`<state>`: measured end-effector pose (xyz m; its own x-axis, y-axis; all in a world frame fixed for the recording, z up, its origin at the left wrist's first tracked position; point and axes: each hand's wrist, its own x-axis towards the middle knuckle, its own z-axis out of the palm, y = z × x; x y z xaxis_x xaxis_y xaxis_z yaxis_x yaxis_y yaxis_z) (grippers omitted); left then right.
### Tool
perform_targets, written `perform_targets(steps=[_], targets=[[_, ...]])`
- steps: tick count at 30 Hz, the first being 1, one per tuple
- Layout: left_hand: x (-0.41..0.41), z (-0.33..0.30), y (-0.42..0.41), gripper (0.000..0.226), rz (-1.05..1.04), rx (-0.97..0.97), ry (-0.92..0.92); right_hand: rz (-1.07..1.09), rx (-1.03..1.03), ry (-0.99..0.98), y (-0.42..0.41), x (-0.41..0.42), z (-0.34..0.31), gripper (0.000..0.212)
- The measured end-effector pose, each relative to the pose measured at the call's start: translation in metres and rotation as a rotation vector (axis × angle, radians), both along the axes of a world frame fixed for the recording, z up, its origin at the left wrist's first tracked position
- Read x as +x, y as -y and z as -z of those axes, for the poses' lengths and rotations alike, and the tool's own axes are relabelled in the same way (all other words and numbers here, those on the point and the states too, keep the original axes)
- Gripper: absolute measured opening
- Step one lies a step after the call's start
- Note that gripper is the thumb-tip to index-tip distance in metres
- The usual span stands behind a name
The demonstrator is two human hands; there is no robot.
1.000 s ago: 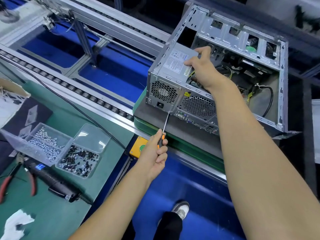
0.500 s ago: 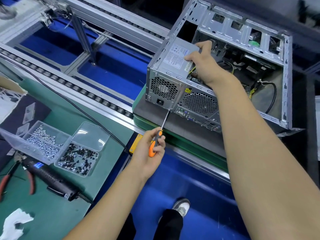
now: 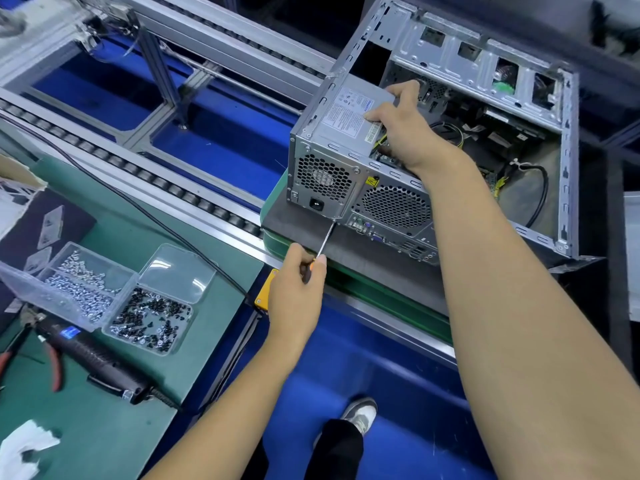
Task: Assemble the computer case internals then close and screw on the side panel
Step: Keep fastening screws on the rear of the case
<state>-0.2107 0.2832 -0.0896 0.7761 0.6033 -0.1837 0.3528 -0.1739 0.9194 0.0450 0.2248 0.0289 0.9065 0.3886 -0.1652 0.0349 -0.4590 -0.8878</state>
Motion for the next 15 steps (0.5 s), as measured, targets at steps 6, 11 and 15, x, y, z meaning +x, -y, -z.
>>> perform_targets(steps=[6,11,15], targets=[[-0.001,-0.01,-0.011,0.02,-0.254,-1.59,0.059,-0.002,0.014,-0.015,0.0,0.001,0.001,0.02],[0.007,0.0,0.002,0.036,-0.141,-0.646,0.058,-0.005,0.018,-0.016,0.0,0.001,0.004,0.02],[0.0,0.012,0.004,0.033,0.049,0.177,0.072,-0.004,0.023,-0.023,-0.001,0.002,0.004,0.021]])
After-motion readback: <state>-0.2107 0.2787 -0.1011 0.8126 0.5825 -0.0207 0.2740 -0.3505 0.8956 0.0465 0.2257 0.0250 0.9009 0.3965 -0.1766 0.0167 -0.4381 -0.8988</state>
